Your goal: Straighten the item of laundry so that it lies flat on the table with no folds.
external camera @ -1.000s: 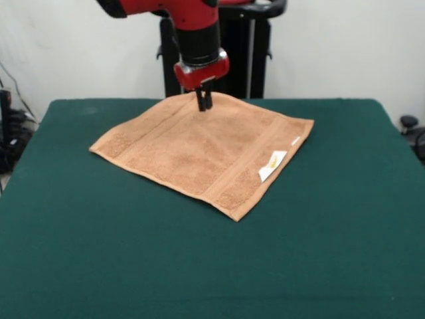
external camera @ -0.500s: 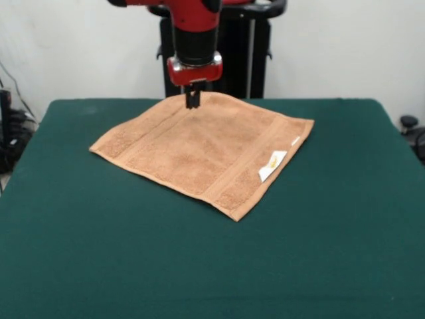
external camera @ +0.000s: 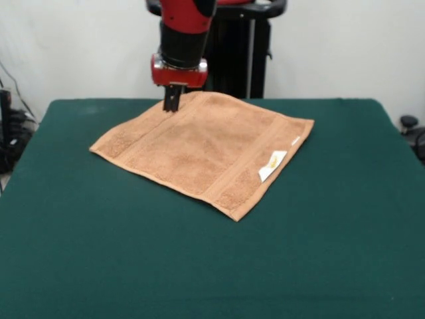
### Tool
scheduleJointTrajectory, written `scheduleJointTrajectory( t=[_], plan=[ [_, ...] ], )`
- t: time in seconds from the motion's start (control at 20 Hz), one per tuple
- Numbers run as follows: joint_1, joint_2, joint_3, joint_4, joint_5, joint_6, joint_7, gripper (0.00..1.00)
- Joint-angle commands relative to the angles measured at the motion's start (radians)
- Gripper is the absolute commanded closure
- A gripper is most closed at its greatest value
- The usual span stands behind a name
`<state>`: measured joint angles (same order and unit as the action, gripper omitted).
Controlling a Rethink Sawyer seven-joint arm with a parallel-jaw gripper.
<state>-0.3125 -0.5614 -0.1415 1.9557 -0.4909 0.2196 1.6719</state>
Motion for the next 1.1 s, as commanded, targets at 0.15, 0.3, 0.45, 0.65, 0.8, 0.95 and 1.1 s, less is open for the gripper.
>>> scheduleJointTrajectory(
  t=[0.15,0.3,0.45,0.65,0.8,0.95,1.1],
  plan=[
    [0.05,0.204,-0.046,-0.247,0.139,0.018,0.245,1.0],
    [0.015,0.296,-0.015,-0.293,0.148,-0.032,0.206,1.0],
    [0.023,0.366,-0.024,-0.344,0.151,-0.068,0.202,1.0],
    [0.027,0.433,-0.029,-0.389,0.151,-0.11,0.2,1.0],
    [0.037,0.432,-0.039,-0.388,0.14,-0.119,0.192,1.0],
    [0.039,0.418,-0.039,-0.384,0.114,-0.116,0.158,1.0],
    [0.044,0.425,-0.039,-0.39,0.108,-0.13,0.153,1.0]
  ],
)
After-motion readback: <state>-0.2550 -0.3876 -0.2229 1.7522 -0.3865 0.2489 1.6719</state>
